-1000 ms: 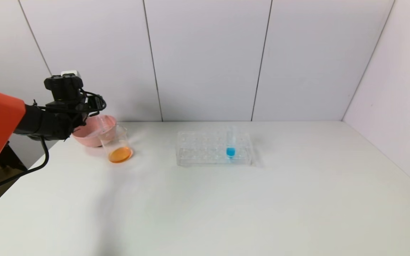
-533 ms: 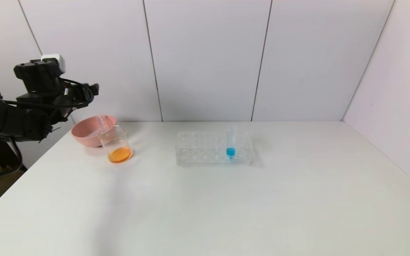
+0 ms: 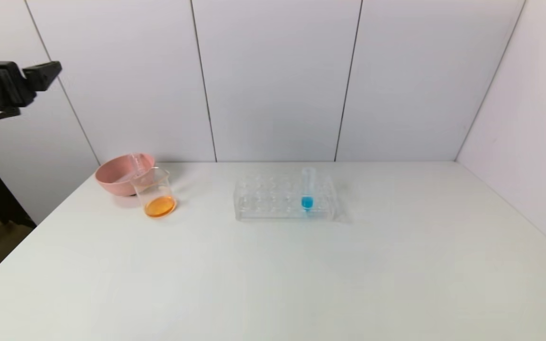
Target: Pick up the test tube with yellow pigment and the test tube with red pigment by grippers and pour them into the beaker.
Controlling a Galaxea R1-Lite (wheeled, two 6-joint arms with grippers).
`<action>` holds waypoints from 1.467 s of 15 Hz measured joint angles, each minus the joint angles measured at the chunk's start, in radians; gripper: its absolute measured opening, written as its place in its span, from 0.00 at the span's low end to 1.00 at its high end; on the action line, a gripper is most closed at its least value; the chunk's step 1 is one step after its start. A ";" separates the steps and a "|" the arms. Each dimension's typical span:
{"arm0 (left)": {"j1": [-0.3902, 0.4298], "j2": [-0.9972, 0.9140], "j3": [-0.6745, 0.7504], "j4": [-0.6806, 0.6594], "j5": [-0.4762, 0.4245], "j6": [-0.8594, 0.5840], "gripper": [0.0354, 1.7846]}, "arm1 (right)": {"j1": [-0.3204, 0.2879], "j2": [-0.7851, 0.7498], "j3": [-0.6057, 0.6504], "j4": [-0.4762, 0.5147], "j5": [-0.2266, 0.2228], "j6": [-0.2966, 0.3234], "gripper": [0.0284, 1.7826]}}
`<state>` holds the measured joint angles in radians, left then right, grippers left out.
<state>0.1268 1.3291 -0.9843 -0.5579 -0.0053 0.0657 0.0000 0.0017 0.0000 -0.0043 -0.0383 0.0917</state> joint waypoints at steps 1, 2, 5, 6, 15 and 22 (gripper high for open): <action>0.001 -0.113 0.031 0.057 -0.034 0.000 0.99 | 0.000 0.000 0.000 0.000 0.000 0.000 0.96; 0.003 -0.217 0.056 0.115 -0.060 -0.001 0.99 | 0.000 0.000 0.000 0.000 0.000 0.000 0.96; 0.002 -0.521 0.101 0.317 -0.147 -0.002 0.99 | 0.000 0.000 0.000 0.000 0.000 0.000 0.96; 0.000 -0.610 0.105 0.394 -0.180 -0.002 0.99 | 0.000 0.000 0.000 0.000 0.000 0.000 0.96; -0.133 -1.147 0.163 0.795 -0.186 0.011 0.99 | 0.000 0.000 0.000 0.000 0.000 0.000 0.96; -0.136 -1.318 0.592 0.565 -0.077 -0.003 0.99 | 0.000 0.000 0.000 0.000 0.000 0.000 0.96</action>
<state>-0.0091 0.0115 -0.3923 0.0072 -0.0828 0.0626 0.0000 0.0017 0.0000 -0.0038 -0.0379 0.0917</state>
